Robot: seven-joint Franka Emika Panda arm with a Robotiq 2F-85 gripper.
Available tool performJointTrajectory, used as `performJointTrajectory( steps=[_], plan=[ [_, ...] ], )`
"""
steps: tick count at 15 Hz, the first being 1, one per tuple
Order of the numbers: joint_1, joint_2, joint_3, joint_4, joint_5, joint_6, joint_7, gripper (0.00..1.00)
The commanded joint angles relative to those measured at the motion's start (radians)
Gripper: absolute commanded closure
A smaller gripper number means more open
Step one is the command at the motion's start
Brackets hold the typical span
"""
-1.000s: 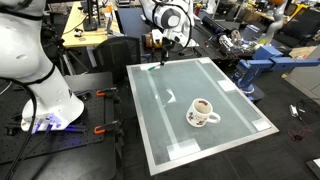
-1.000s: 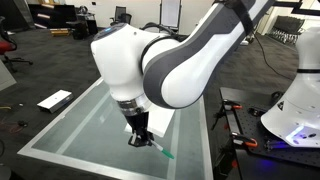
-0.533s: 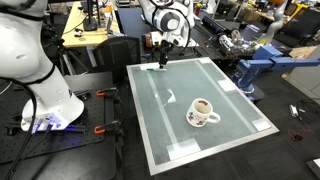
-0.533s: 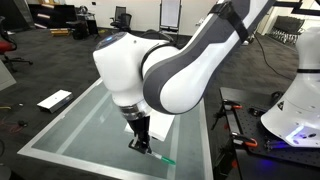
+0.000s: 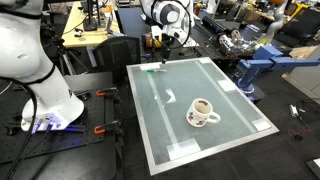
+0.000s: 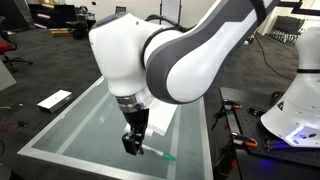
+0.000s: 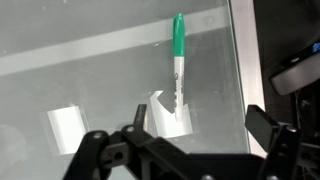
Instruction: Take the pen from the cup and put it on the table
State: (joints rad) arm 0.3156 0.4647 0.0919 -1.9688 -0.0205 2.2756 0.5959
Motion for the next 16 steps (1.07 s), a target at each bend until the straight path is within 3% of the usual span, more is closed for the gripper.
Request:
performJointTrajectory(
  steps=[1, 9, 10, 16],
  plan=[
    [0.023, -0.124, -0.019, -0.100, -0.032, 0.053, 0.053, 0.00],
    [0.000, -0.270, -0.005, -0.208, -0.106, 0.153, 0.143, 0.00],
    [-0.006, -0.216, 0.005, -0.151, -0.091, 0.113, 0.120, 0.00],
    [-0.010, -0.242, 0.008, -0.174, -0.092, 0.122, 0.120, 0.00]
  ],
)
